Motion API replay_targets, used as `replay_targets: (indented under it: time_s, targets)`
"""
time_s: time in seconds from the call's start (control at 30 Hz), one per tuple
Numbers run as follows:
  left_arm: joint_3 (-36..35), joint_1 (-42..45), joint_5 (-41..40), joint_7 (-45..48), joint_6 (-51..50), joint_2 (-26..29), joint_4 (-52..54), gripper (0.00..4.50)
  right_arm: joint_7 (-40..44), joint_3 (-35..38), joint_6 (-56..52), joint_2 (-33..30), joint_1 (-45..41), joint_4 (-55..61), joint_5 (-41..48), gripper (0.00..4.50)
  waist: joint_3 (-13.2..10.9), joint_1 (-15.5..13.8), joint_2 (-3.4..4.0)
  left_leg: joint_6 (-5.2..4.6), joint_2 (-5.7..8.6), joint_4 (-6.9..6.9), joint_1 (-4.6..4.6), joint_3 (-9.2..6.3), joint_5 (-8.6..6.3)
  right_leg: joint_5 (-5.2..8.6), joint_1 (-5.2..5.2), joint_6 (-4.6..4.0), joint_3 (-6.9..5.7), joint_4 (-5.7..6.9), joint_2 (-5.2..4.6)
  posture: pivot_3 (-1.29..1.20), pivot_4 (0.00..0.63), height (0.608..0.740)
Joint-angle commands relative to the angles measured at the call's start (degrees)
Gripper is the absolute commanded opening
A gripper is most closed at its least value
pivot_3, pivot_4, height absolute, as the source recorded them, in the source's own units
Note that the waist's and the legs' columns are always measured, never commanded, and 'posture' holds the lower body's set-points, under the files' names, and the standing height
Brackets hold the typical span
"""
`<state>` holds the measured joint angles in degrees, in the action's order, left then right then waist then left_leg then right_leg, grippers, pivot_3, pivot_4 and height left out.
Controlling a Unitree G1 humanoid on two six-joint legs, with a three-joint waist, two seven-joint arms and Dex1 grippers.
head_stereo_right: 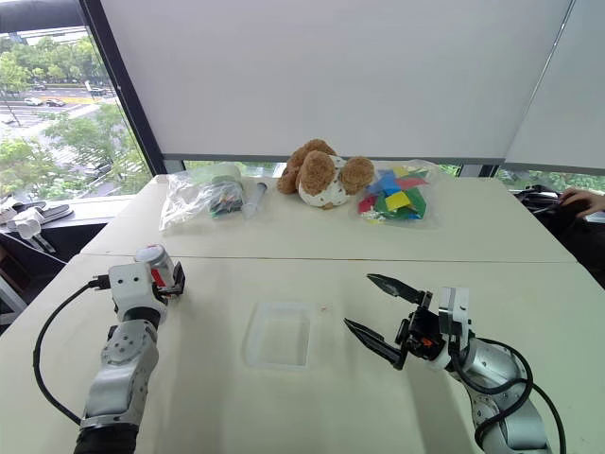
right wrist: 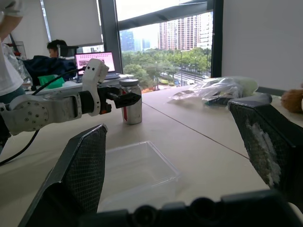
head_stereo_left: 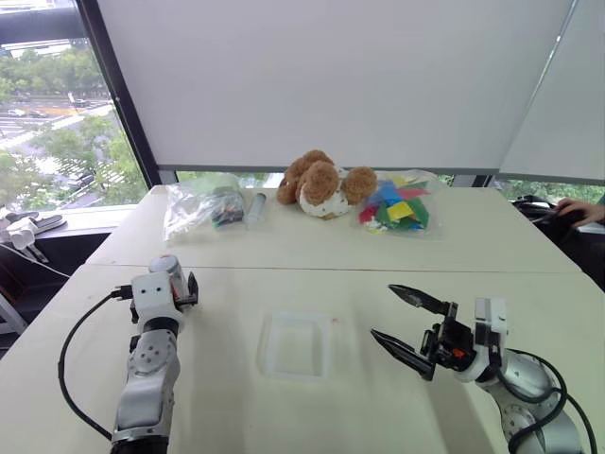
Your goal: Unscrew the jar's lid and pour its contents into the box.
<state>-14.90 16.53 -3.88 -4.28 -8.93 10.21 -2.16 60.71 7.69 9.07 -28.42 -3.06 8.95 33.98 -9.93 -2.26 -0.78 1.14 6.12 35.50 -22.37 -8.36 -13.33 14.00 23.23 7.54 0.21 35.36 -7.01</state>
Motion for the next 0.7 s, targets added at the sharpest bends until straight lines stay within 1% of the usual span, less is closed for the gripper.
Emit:
replay_targets:
  time_s: [0.03, 0.37, 0.43, 0.5, 0.53, 0.57, 0.6, 0.67, 0.7]
  targets:
    - [-0.05, 2.07, 0.52, 0.39, 2.96, 1.27, -2.90, 4.48, -0.71, 0.87, 0.11, 0.02, 0.23, 2.83, 0.30, 4.50, 0.00, 0.05, 0.00, 0.00, 0.00, 0.00, 0.00, 0.01, 0.00, -0.01, 0.00, 0.00, 0.02, 0.00, 0.00, 0.00, 0.150, 0.740]
    - [0.21, 4.93, 0.85, 0.35, 7.79, 2.97, -10.40, 4.48, -1.09, 1.08, -0.05, -0.12, 0.99, 3.32, 0.26, 4.50, 0.00, 0.04, 0.00, 0.00, 0.00, 0.02, 0.00, 0.05, 0.00, -0.04, 0.02, 0.03, 0.08, 0.00, 0.01, 0.00, 0.150, 0.740]
    - [0.67, 5.39, 1.38, 0.44, 7.45, 3.45, -11.27, 3.96, -1.25, 1.05, -0.07, -0.08, 0.72, 3.05, 0.12, 4.50, 0.00, 0.08, 0.00, 0.00, 0.00, 0.04, 0.00, 0.06, 0.00, -0.05, 0.02, 0.05, 0.09, 0.00, 0.02, 0.00, 0.150, 0.740]
    - [0.90, 5.13, 1.63, 0.52, 7.51, 3.55, -11.11, 3.24, -1.50, 1.05, -0.22, -0.06, 0.50, 2.94, 0.06, 4.50, 0.00, 0.09, 0.00, 0.00, 0.00, 0.04, 0.00, 0.07, 0.00, -0.06, 0.02, 0.05, 0.11, 0.02, 0.02, 0.00, 0.150, 0.740]
    - [0.94, 4.91, 1.53, 0.66, 7.59, 3.52, -10.82, 2.64, -1.57, 1.06, -0.23, -0.07, 0.44, 2.93, 0.06, 4.50, 0.00, 0.08, 0.00, 0.00, 0.00, 0.04, 0.00, 0.08, 0.00, -0.06, 0.03, 0.05, 0.11, 0.02, 0.02, 0.00, 0.150, 0.740]
    - [0.65, 4.63, 1.20, 0.61, 7.96, 3.37, -10.43, 2.19, -1.75, 1.11, -0.25, -0.05, 0.36, 2.92, 0.08, 4.50, 0.00, 0.07, 0.00, 0.00, 0.00, 0.05, 0.00, 0.08, 0.00, -0.06, 0.03, 0.05, 0.12, 0.02, 0.02, 0.00, 0.150, 0.740]
    - [0.35, 4.46, 0.95, 0.59, 8.29, 3.39, -10.18, 2.09, -1.93, 1.12, -0.24, -0.02, 0.25, 2.94, 0.04, 4.50, 0.00, 0.07, 0.00, 0.00, 0.00, 0.05, 0.00, 0.09, 0.00, -0.06, 0.03, 0.06, 0.14, 0.02, 0.02, 0.00, 0.150, 0.740]
    - [-0.30, 4.24, 0.02, 1.74, 9.74, 3.99, -9.88, 2.10, -2.57, 1.13, -0.33, 0.06, 0.10, 3.31, -0.04, 4.50, 0.00, 0.09, 0.00, 0.00, 0.00, 0.06, 0.00, 0.10, 0.00, -0.07, 0.04, 0.06, 0.16, 0.02, 0.03, 0.00, 0.150, 0.740]
    - [-1.34, 4.54, -2.43, 4.15, 11.21, 4.39, -9.50, 2.10, -3.38, 1.26, -0.91, 0.02, -0.03, 4.06, 0.19, 4.50, 0.00, 0.10, 0.00, 0.00, 0.00, 0.07, 0.00, 0.11, 0.00, -0.07, 0.04, 0.06, 0.17, 0.03, 0.03, 0.00, 0.150, 0.740]
